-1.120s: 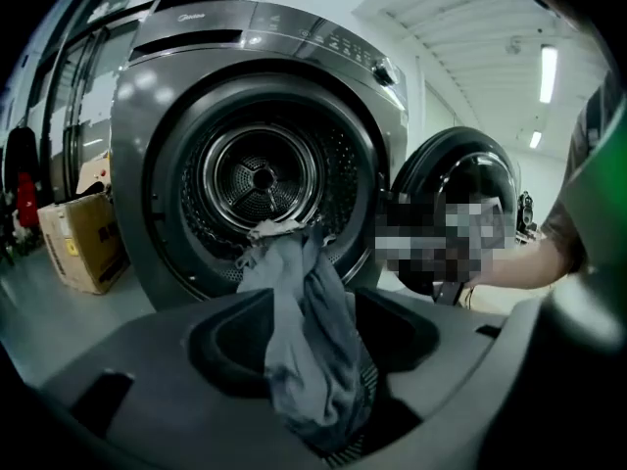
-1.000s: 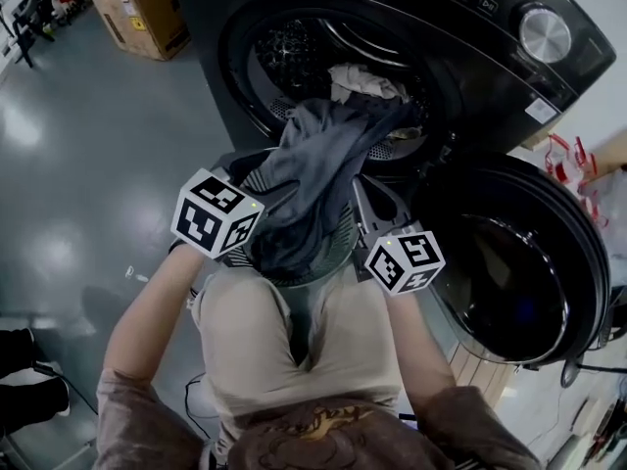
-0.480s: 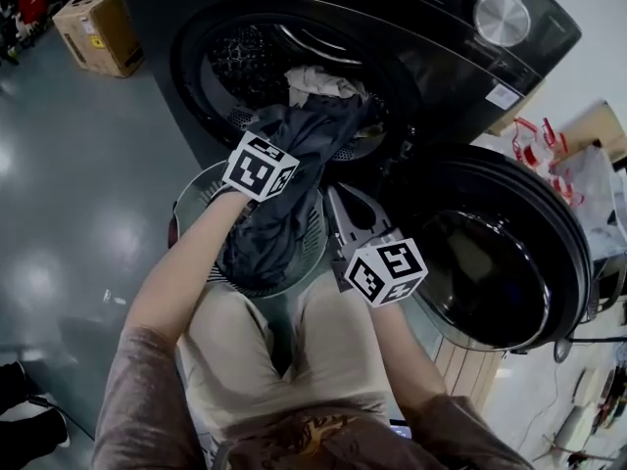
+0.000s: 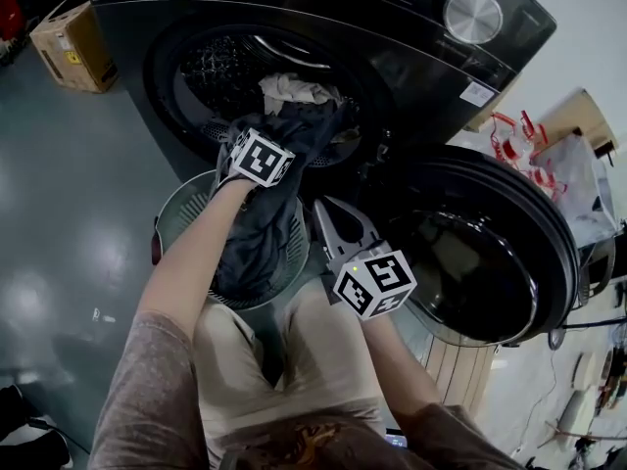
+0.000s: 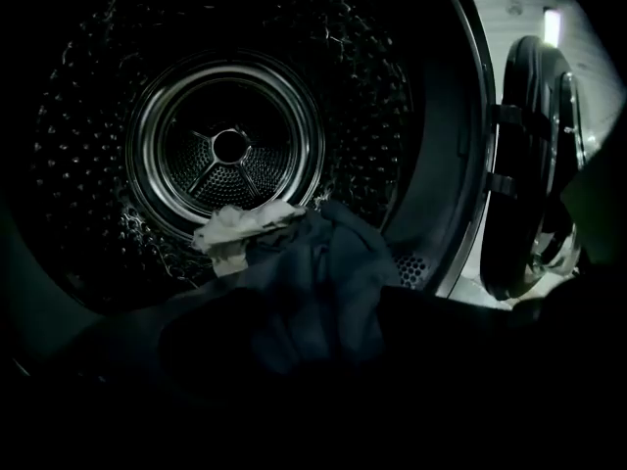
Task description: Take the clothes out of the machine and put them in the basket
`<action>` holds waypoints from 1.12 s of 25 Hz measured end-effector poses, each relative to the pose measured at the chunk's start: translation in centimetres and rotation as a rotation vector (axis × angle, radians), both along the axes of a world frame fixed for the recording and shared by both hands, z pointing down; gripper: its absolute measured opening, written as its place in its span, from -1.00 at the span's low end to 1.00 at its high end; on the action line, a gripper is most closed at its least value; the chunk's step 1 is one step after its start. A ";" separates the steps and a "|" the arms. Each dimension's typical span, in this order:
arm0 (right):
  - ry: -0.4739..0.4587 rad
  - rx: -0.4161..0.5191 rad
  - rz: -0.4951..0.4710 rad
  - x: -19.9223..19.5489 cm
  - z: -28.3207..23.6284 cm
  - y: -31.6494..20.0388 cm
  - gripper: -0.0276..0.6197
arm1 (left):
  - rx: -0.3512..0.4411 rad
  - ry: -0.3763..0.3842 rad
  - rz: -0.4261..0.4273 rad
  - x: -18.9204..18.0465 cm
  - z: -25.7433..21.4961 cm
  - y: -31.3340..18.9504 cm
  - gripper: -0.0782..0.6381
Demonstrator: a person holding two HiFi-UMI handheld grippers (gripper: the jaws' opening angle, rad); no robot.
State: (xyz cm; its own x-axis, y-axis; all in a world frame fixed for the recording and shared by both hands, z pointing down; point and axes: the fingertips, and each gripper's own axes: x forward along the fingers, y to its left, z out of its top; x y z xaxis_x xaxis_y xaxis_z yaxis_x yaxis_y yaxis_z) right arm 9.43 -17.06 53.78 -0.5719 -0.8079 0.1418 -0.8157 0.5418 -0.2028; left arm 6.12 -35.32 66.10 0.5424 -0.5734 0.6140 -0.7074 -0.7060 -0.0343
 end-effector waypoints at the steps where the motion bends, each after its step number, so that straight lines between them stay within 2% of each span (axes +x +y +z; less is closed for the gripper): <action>1: 0.002 0.000 0.002 0.1 0.0 0.0 -0.93 | 0.001 -0.001 0.005 0.0 -0.1 0.0 0.36; 2: 0.003 0.000 0.002 0.1 0.0 0.1 -0.93 | 0.000 -0.003 0.008 -0.1 -0.3 0.0 0.22; 4: 0.004 0.000 0.000 0.1 0.1 0.2 -0.93 | -0.009 0.003 0.006 -0.4 -0.7 0.2 -0.26; 6: 0.002 0.003 -0.006 -0.1 0.1 0.5 -0.93 | -0.030 0.037 0.008 -0.5 -1.1 0.9 -0.51; 7: 0.000 0.005 -0.009 -0.1 0.1 0.6 -0.93 | -0.039 0.055 0.015 -0.6 -1.5 1.3 -0.55; 11: -0.007 0.002 -0.008 0.3 0.3 0.7 -0.93 | -0.023 0.075 0.069 -1.6 -3.4 4.3 -0.58; 16: -0.005 -0.008 -0.014 0.6 0.9 0.2 -0.93 | -0.034 0.117 0.109 -4.7 -5.9 10.1 -0.59; 23: -0.002 -0.002 -0.045 -0.2 1.1 -1.0 -0.93 | -0.066 0.191 0.028 -11.5 -8.2 17.2 -0.61; 28: -0.019 -0.009 -0.061 -1.4 1.5 -1.2 -0.93 | -0.071 0.176 -0.011 -15.0 -9.1 20.5 -0.61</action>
State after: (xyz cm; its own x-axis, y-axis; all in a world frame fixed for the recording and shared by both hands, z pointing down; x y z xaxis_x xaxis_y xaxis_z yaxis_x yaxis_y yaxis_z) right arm 8.07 -18.25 55.24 -0.6227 -0.7702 0.1381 -0.7772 0.5884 -0.2229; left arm -8.85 -14.85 56.99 0.6394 -0.5382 0.5491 -0.7054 -0.6947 0.1405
